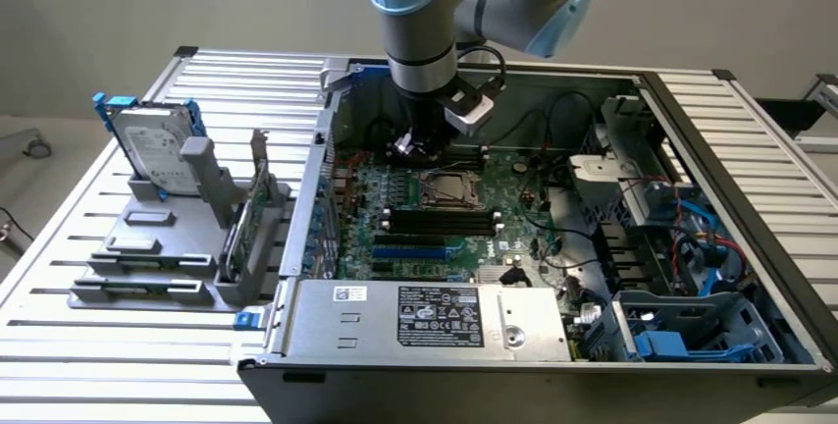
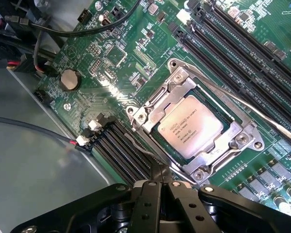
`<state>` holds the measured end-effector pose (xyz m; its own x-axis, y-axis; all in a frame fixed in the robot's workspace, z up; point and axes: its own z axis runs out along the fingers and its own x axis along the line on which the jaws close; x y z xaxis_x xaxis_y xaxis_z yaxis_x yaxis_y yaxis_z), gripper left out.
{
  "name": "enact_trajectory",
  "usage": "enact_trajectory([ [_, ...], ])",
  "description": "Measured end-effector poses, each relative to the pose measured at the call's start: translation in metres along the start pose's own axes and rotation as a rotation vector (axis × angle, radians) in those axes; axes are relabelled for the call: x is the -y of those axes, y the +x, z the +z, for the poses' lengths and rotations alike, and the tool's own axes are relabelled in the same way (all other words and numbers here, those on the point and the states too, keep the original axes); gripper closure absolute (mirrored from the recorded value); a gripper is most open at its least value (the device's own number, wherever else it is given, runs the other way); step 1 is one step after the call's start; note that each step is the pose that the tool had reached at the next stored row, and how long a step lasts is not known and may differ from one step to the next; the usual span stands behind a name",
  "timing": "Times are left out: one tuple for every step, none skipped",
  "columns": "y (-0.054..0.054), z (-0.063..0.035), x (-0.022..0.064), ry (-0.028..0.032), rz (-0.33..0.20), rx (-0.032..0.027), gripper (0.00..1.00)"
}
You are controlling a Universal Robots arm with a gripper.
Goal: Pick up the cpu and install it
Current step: 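Install the first cpu locking lever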
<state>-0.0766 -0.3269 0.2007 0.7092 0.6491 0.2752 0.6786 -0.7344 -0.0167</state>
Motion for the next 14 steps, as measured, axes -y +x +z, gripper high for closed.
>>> enact_trajectory([
  [0.0001, 0.0, -0.0001, 0.0, 0.0, 0.0, 0.89],
  [0.0003, 0.0001, -0.0003, 0.0, 0.0, 0.0001, 0.89],
  [0.0006, 0.0001, -0.0005, 0.0, 0.0, 0.0001, 0.89],
  [0.0008, 0.0002, -0.0008, 0.0, 0.0, 0.0, 0.89],
  [0.0011, 0.0003, -0.0011, 0.0, 0.0, 0.0001, 0.89],
  [0.0015, 0.0004, -0.0014, 0.0, 0.0, 0.0002, 0.89],
  [0.0017, 0.0005, -0.0017, 0.0, 0.0, 0.0, 0.89],
  [0.0019, 0.0006, -0.0019, 0.0, 0.0, -0.0001, 0.89],
  [0.0022, 0.0007, -0.0021, 0.0, 0.0, -0.0001, 0.89],
  [0.0023, 0.0008, -0.0023, 0.0, 0.0, -0.0001, 0.89],
  [0.0025, 0.0009, -0.0024, 0.0, 0.0, 0.0, 0.89],
  [0.0026, 0.001, -0.0026, 0.0, 0.0, 0.0, 0.89],
  [0.0028, 0.0011, -0.0028, 0.0, 0.0, 0.0, 0.89],
  [0.0031, 0.0013, -0.0031, 0.0, 0.0, 0.0, 0.89],
])
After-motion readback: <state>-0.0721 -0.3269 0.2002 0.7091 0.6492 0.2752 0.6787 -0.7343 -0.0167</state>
